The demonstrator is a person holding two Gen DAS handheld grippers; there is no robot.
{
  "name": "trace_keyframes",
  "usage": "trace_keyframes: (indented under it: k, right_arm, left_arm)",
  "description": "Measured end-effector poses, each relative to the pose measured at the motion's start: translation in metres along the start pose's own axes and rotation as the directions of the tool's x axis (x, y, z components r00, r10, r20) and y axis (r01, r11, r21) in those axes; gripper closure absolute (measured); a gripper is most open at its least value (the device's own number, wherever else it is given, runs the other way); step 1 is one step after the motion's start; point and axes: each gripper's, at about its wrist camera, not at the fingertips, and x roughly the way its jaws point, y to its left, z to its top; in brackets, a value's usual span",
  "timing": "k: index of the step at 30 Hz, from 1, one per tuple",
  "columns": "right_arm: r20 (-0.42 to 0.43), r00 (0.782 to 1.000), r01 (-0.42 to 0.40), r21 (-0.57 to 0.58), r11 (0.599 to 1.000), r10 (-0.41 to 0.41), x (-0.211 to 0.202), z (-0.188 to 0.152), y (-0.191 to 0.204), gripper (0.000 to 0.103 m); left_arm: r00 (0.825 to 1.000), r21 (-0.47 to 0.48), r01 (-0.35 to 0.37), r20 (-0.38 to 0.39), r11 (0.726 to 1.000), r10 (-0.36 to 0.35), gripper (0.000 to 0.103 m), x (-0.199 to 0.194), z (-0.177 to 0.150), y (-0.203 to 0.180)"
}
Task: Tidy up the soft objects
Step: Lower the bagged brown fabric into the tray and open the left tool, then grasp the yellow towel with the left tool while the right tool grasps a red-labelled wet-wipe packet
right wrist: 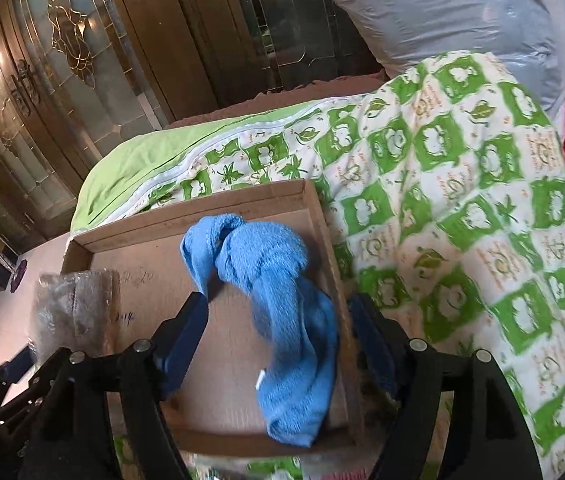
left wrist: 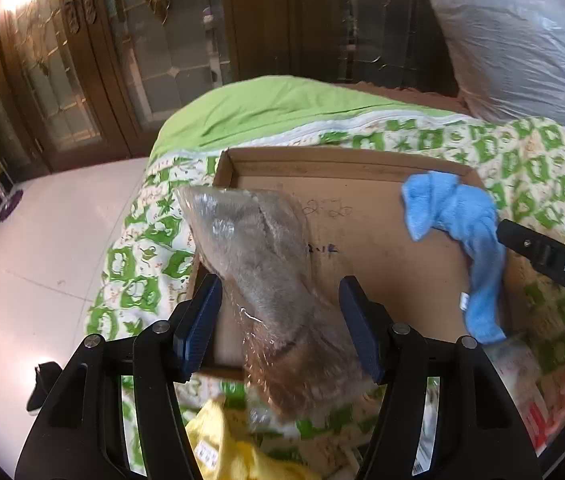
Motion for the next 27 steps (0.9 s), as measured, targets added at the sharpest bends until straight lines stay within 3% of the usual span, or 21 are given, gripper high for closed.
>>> trace_keyframes:
  k: [5,11,15,18,21,27]
  right_arm:
    - [-0.005,1.0,-0.024,-0.006,1.0,0.024,-0.023,-0.013,-0.005,0.028]
    - [0.022,0.997,-0.071,-0.002,0.997,0.071,-0.057,-0.051,-0.02,0.028]
    - [0.035,0.997,-0.07,-0.005,0.998,0.07,-0.07,-0.088,-0.031,0.024]
    - [-0.029,0.995,-0.093,-0.024,0.995,0.092,-0.067,-0.104,-0.03,0.024]
    - [-0.036,0.994,-0.102,-0.014,0.995,0.102,-0.068,-0.105,-0.031,0.024]
    - [-0.038,0.994,-0.1,-0.006,0.995,0.099,-0.07,-0.112,-0.038,0.024]
  left_arm:
    - [1.0,0.0,0.007,0.015,1.0,-0.007,0.042,-0.029,-0.014,0.01]
    - [1.0,-0.099,-0.002,0.022,0.995,0.005,0.042,-0.054,-0.064,0.044]
    - [0.997,-0.138,0.041,-0.065,0.99,-0.051,0.042,-0.053,-0.101,0.055]
    - [0.994,-0.176,0.068,-0.072,0.982,-0.082,0.042,-0.059,-0.107,0.061]
    - [0.997,-0.173,0.059,-0.042,0.983,-0.068,0.041,-0.067,-0.111,0.06]
    - [0.997,-0.102,0.04,-0.067,0.994,-0.047,0.039,-0.063,-0.117,0.042]
